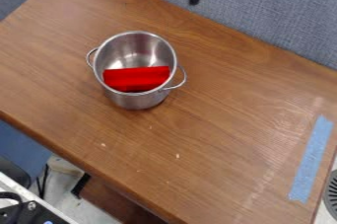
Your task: Put the red object in the metal pot
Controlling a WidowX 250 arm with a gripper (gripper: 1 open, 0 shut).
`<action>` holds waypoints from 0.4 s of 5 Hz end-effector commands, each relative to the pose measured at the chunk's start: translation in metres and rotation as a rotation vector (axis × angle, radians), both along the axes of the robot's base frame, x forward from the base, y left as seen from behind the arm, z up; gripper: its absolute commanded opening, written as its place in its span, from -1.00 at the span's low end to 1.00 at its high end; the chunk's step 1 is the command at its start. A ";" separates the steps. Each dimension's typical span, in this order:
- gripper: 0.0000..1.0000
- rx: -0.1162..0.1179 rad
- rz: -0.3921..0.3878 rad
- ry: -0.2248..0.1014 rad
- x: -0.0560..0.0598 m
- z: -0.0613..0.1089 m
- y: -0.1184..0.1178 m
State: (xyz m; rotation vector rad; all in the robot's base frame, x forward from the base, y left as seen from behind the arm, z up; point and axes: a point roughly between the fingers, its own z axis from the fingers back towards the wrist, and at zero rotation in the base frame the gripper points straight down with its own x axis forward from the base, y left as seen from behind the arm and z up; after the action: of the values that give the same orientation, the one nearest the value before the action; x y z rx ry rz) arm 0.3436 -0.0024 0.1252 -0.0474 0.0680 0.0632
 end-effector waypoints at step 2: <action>1.00 0.016 -0.202 -0.078 -0.020 -0.032 0.012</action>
State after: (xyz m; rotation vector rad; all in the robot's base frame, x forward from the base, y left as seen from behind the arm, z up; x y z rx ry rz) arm 0.3189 0.0063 0.0666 -0.0369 0.0793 -0.1433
